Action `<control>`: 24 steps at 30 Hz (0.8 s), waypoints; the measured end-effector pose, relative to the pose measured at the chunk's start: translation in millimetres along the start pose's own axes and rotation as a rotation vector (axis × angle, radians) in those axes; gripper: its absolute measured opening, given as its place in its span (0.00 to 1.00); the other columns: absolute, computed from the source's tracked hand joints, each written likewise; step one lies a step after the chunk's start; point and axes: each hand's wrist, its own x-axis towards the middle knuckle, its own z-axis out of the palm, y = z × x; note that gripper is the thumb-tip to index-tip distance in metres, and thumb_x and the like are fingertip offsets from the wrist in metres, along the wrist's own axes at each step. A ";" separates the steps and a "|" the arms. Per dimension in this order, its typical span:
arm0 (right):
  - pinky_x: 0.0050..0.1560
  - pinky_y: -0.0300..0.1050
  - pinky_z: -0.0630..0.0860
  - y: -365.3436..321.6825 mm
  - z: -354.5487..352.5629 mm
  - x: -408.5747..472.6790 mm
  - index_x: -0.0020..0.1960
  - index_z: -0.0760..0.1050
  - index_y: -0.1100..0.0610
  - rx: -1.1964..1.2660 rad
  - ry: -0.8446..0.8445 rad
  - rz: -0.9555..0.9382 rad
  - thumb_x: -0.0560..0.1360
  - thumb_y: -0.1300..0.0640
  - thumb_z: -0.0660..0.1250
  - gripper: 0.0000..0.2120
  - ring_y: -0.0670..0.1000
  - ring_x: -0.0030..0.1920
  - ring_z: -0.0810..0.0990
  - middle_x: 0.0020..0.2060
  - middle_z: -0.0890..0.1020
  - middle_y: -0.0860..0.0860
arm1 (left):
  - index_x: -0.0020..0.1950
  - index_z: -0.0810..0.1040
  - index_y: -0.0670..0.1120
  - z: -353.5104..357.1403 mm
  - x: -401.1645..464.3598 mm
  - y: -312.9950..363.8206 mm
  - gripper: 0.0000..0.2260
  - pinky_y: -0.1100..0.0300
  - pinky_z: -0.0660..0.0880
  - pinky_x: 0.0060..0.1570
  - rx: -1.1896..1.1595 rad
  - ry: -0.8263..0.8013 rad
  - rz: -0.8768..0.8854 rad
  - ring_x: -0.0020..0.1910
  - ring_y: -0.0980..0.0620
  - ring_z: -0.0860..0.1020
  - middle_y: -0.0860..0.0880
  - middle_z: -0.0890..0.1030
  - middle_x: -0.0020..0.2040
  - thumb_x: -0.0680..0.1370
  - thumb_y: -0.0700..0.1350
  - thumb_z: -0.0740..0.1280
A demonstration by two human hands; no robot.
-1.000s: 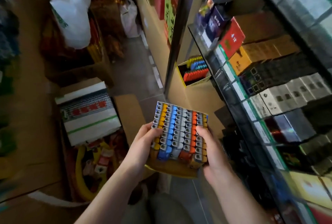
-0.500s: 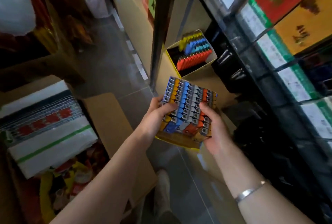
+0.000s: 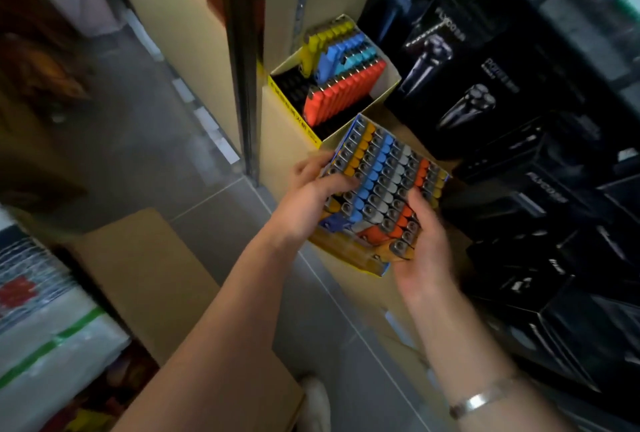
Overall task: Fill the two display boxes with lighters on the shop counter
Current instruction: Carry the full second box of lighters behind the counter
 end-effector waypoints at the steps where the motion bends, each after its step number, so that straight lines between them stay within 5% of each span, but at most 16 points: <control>1: 0.36 0.44 0.80 -0.7 0.9 0.9 0.67 0.69 0.46 -0.001 0.034 -0.014 0.70 0.41 0.66 0.26 0.50 0.47 0.84 0.49 0.84 0.49 | 0.41 0.78 0.65 -0.4 4.0 1.9 0.12 0.53 0.67 0.62 0.032 0.011 0.012 0.62 0.51 0.68 0.59 0.70 0.53 0.70 0.46 0.69; 3: 0.33 0.43 0.79 -2.3 4.1 0.1 0.67 0.68 0.45 0.007 0.130 -0.030 0.71 0.42 0.66 0.25 0.50 0.44 0.84 0.46 0.85 0.48 | 0.39 0.79 0.66 -0.3 10.4 5.6 0.11 0.49 0.65 0.63 0.116 -0.005 0.033 0.62 0.50 0.67 0.59 0.70 0.52 0.72 0.47 0.67; 6: 0.37 0.49 0.80 -1.7 11.2 -0.8 0.70 0.60 0.45 0.042 0.260 -0.027 0.69 0.43 0.69 0.33 0.53 0.48 0.82 0.54 0.80 0.52 | 0.59 0.76 0.56 -2.4 18.6 7.8 0.18 0.49 0.67 0.62 0.201 -0.022 -0.007 0.62 0.48 0.71 0.50 0.72 0.62 0.70 0.53 0.69; 10: 0.49 0.63 0.77 -5.4 16.2 -1.0 0.67 0.57 0.42 0.108 0.338 -0.017 0.67 0.45 0.73 0.35 0.57 0.51 0.79 0.56 0.76 0.54 | 0.64 0.72 0.56 -8.7 4.9 6.2 0.26 0.65 0.66 0.44 0.113 -0.021 0.004 0.49 0.65 0.76 0.58 0.77 0.57 0.70 0.65 0.63; 12: 0.51 0.65 0.76 -7.1 18.7 -1.8 0.67 0.58 0.42 0.108 0.346 0.001 0.67 0.45 0.73 0.34 0.57 0.52 0.79 0.57 0.76 0.54 | 0.64 0.71 0.53 -8.4 -7.5 -4.9 0.26 0.64 0.67 0.46 0.020 0.099 -0.024 0.48 0.67 0.74 0.59 0.77 0.55 0.71 0.66 0.59; 14: 0.51 0.63 0.76 -6.5 22.1 -3.1 0.66 0.60 0.43 0.112 0.349 0.010 0.68 0.45 0.72 0.32 0.57 0.52 0.79 0.57 0.77 0.54 | 0.64 0.69 0.51 -7.2 -21.1 -20.4 0.20 0.55 0.71 0.55 -0.150 0.260 -0.121 0.54 0.58 0.74 0.54 0.75 0.56 0.75 0.58 0.62; 17: 0.46 0.57 0.78 -7.0 26.4 -6.4 0.67 0.61 0.43 0.124 0.345 0.008 0.70 0.44 0.70 0.30 0.54 0.49 0.79 0.57 0.77 0.53 | 0.66 0.67 0.49 -0.6 -32.7 -33.7 0.20 0.49 0.75 0.57 -0.373 0.262 -0.179 0.55 0.49 0.79 0.48 0.79 0.55 0.76 0.38 0.64; 21: 0.62 0.63 0.68 2.0 21.7 -18.6 0.69 0.58 0.41 0.080 0.306 0.028 0.70 0.43 0.69 0.32 0.56 0.60 0.74 0.64 0.73 0.51 | 0.66 0.69 0.49 5.3 -33.1 -35.5 0.25 0.54 0.76 0.55 -0.358 0.275 -0.111 0.48 0.54 0.81 0.50 0.78 0.58 0.73 0.28 0.62; 24: 0.65 0.58 0.62 17.9 20.2 -30.5 0.67 0.59 0.36 0.037 0.223 -0.052 0.71 0.49 0.70 0.30 0.48 0.60 0.73 0.56 0.76 0.40 | 0.58 0.73 0.53 6.4 -31.4 -34.9 0.24 0.54 0.76 0.55 -0.344 0.257 -0.080 0.43 0.60 0.82 0.57 0.83 0.47 0.72 0.26 0.62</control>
